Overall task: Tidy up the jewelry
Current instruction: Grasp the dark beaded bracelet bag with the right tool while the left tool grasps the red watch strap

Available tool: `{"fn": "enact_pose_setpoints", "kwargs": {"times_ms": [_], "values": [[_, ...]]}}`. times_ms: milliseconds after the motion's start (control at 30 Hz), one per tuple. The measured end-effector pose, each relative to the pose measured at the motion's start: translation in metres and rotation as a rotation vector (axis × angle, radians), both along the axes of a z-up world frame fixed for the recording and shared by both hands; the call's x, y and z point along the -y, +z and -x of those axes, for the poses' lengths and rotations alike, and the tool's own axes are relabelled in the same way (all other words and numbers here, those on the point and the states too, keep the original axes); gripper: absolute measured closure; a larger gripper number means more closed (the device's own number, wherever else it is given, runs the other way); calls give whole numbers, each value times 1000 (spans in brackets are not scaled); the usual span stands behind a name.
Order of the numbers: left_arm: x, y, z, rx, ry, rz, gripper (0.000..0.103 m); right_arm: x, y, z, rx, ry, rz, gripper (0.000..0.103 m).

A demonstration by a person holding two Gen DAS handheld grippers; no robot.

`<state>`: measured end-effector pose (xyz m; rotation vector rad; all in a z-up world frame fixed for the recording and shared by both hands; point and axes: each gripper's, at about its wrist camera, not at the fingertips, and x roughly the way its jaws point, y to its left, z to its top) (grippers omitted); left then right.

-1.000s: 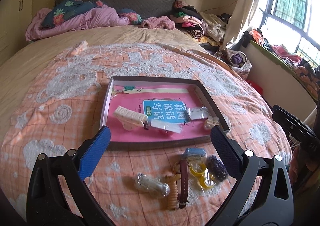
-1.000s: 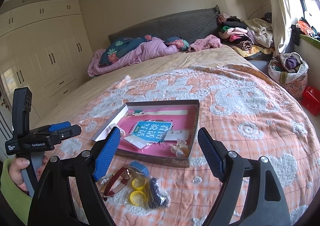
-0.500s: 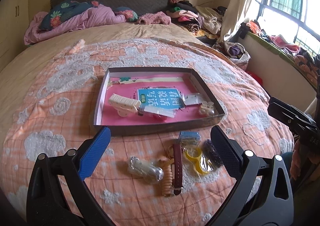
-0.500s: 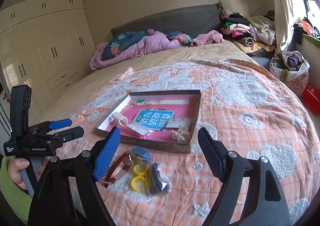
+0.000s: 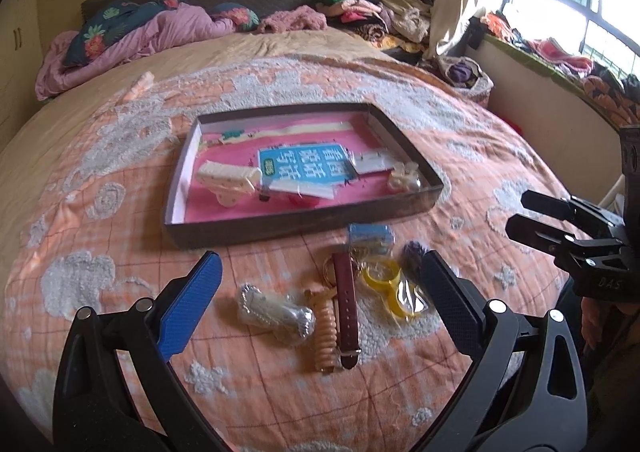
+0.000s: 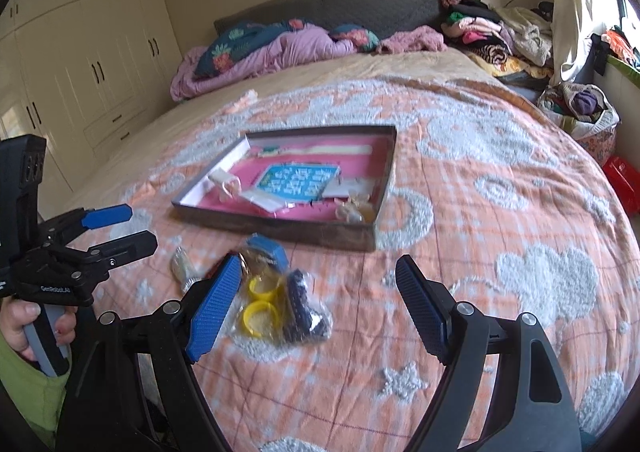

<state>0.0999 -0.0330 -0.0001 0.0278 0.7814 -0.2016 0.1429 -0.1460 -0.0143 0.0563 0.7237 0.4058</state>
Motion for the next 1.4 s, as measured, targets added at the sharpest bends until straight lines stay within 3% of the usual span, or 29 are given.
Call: {"fn": "enact_pose_setpoints", "kwargs": {"times_ms": [300,367,467,600,767,967,1233,1400], "values": [[14,-24,-3,-62,-59,-13,43,-4,-21,-8,-52,8,34,25],[17,-29,-4,-77,-73,-15,57,-5,-26,-11,-65,13,39,27],[18,-37,-8,-100,-85,-7,68,-8,-34,-14,-86,22,50,31],[21,-46,-13,-123,-98,0,69,-11,-46,-20,-123,37,48,38],[23,-53,-16,-140,-111,1,73,-18,-61,-27,-171,65,41,55],[24,-62,-22,-160,-112,5,73,-31,-75,-35,-219,107,25,66],[25,-69,-32,-177,-96,-13,73,-35,-88,-48,-251,120,3,66],[26,-72,-38,-168,-85,-35,88,-35,-87,-49,-238,123,-5,73]]}}
